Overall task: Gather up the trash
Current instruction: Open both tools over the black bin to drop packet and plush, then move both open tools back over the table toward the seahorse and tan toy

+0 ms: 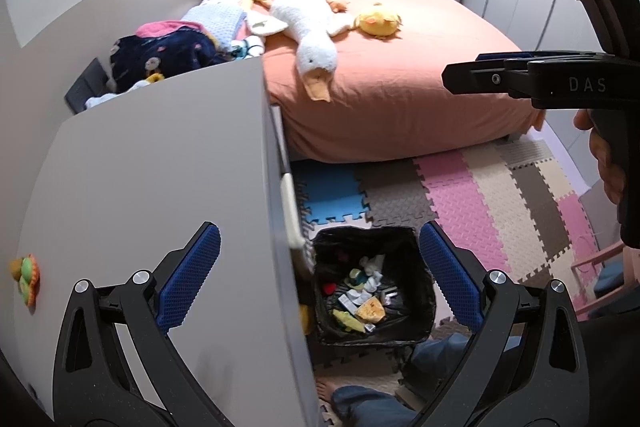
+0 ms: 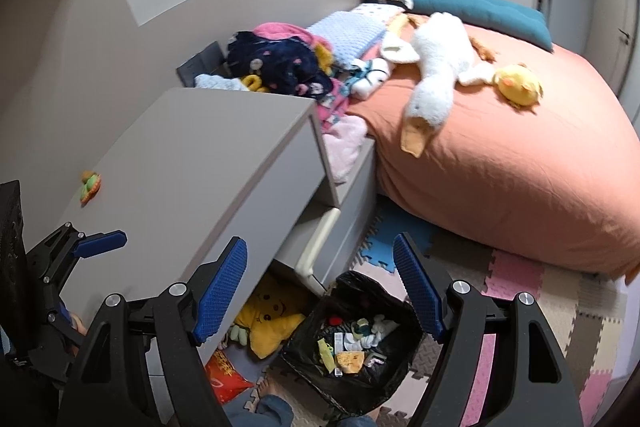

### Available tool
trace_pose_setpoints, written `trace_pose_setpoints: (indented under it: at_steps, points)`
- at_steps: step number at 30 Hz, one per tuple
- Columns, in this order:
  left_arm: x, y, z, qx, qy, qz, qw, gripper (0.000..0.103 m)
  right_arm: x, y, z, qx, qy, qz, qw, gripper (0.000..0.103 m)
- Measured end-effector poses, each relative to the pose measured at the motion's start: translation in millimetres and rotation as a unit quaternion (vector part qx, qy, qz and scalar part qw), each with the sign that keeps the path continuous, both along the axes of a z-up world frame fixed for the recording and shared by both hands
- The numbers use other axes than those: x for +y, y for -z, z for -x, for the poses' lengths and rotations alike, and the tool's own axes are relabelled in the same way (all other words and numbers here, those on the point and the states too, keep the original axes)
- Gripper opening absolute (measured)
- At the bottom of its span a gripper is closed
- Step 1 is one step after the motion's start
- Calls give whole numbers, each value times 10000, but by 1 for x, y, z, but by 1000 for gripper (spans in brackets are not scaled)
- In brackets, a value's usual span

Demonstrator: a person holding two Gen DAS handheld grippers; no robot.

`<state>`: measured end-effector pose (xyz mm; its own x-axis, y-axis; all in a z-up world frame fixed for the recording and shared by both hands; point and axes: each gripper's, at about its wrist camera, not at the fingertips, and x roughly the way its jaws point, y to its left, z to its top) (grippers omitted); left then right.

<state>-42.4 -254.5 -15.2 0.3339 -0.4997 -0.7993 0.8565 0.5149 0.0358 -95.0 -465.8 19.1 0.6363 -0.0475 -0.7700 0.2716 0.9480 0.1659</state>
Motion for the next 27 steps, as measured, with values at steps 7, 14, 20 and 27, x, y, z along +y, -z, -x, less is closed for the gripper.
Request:
trace_pose_setpoints:
  at_steps: [7, 14, 20, 27]
  points:
    - [29, -2, -16, -23, -479, -23, 9988, 96, 33, 0, -29, -16, -516, 8, 9987, 76]
    - [65, -3, -31, -25, -1034, -24, 9946, 96, 66, 2, -58, 3, -966, -10, 9953, 76]
    - [94, -3, -46, 0, -1530, 17, 9882, 96, 97, 2, -83, 9, -1376, -17, 9905, 76]
    - [130, -4, -60, -12, -2032, 56, 9791, 96, 132, 3, -110, -15, -1789, -15, 9839, 76]
